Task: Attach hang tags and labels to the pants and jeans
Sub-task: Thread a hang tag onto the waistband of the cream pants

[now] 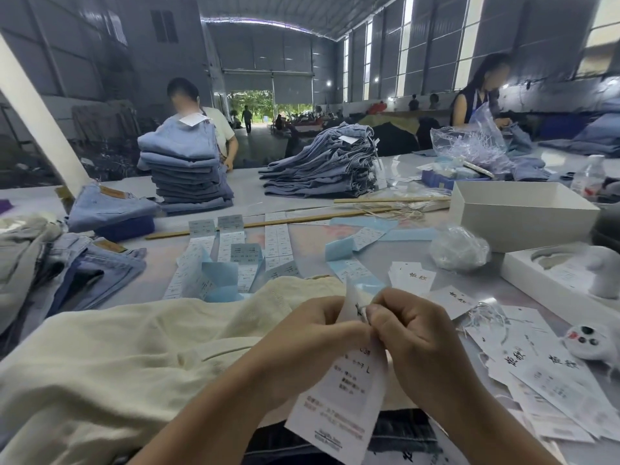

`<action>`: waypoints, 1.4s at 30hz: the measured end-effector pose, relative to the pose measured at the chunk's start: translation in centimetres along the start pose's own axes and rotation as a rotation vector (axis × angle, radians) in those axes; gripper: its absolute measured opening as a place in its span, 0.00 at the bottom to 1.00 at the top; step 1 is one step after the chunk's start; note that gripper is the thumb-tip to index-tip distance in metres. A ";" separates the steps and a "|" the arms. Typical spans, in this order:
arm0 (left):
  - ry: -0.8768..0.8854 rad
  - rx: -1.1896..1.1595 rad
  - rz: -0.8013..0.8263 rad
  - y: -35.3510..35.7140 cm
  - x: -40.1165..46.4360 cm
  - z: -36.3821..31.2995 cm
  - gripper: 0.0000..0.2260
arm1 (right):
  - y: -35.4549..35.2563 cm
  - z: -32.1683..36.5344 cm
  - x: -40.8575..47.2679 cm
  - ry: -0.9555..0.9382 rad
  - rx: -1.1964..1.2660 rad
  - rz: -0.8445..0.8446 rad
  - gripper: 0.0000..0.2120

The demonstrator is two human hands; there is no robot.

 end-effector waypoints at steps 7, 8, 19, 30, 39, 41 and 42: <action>-0.139 -0.278 0.045 0.0 0.3 1.6 0.19 | 0.0 -0.9 -0.4 0.015 0.072 -0.019 0.14; -0.126 -0.249 0.037 0.0 0.5 1.5 0.19 | -0.1 -1.0 -0.5 0.012 0.077 -0.024 0.15; -0.012 -0.134 -0.190 -0.9 0.9 1.2 0.11 | -1.4 -1.8 -1.0 0.014 -0.057 -0.091 0.18; 0.065 0.048 -0.251 -0.2 0.5 0.2 0.10 | -2.0 -1.9 -1.4 0.006 -0.109 -0.143 0.18; 0.064 0.056 -0.200 0.3 0.6 0.4 0.12 | -1.6 -2.1 -1.4 -0.002 -0.147 -0.141 0.16; 0.040 -0.009 -0.159 0.5 0.7 0.7 0.12 | -1.6 -2.2 -1.4 0.004 -0.159 -0.137 0.16; 0.021 -0.055 -0.134 0.5 0.8 0.9 0.13 | -1.6 -2.2 -1.4 0.009 -0.154 -0.135 0.16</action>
Point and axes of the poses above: each hand's wrist, its own x-axis towards the middle knuckle, its own y-axis out of the palm, z = x × y, the point moved 9 cm from there along x, towards the middle knuckle, and after that the axes turned 1 degree about y, right-handed, at the moved point
